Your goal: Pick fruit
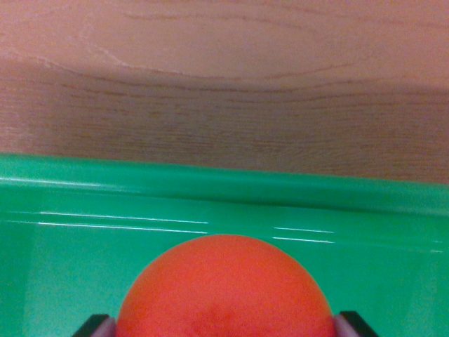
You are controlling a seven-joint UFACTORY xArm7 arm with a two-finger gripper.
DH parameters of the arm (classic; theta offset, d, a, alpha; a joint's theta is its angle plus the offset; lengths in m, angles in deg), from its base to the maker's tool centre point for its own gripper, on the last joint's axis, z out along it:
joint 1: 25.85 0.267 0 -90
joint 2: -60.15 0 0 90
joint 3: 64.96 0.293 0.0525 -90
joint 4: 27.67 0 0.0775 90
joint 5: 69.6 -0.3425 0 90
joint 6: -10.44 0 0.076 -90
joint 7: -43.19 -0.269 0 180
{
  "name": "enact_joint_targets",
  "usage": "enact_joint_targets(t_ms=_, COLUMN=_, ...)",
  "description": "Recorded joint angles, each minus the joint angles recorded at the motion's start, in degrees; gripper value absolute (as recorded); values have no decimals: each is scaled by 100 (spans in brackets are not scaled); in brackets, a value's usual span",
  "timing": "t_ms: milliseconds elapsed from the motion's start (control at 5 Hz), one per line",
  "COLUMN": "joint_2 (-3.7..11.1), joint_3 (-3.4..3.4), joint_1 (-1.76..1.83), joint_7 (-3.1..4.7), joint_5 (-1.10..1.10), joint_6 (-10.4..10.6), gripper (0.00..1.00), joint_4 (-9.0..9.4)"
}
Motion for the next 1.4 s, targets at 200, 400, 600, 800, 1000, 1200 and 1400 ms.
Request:
enact_joint_targets(t_ms=200, joint_2=-95, joint_3=-1, joint_1=1, joint_7=-2, joint_5=4, joint_6=-255, gripper=100, joint_4=-159)
enact_joint_targets(t_ms=400, joint_2=-95, joint_3=-1, joint_1=1, joint_7=-2, joint_5=4, joint_6=-255, gripper=100, joint_4=-159)
enact_joint_targets(t_ms=600, joint_2=-198, joint_3=-2, joint_1=2, joint_7=-5, joint_5=8, joint_6=-530, gripper=100, joint_4=-332)
enact_joint_targets(t_ms=800, joint_2=-198, joint_3=-2, joint_1=2, joint_7=-5, joint_5=8, joint_6=-530, gripper=100, joint_4=-332)
enact_joint_targets(t_ms=1000, joint_2=-301, joint_3=-3, joint_1=4, joint_7=-8, joint_5=12, joint_6=-803, gripper=100, joint_4=-503)
enact_joint_targets(t_ms=1200, joint_2=-301, joint_3=-3, joint_1=4, joint_7=-8, joint_5=12, joint_6=-803, gripper=100, joint_4=-503)
enact_joint_targets(t_ms=1400, joint_2=-399, joint_3=-3, joint_1=5, joint_7=-10, joint_5=16, joint_6=-1065, gripper=100, joint_4=-667)
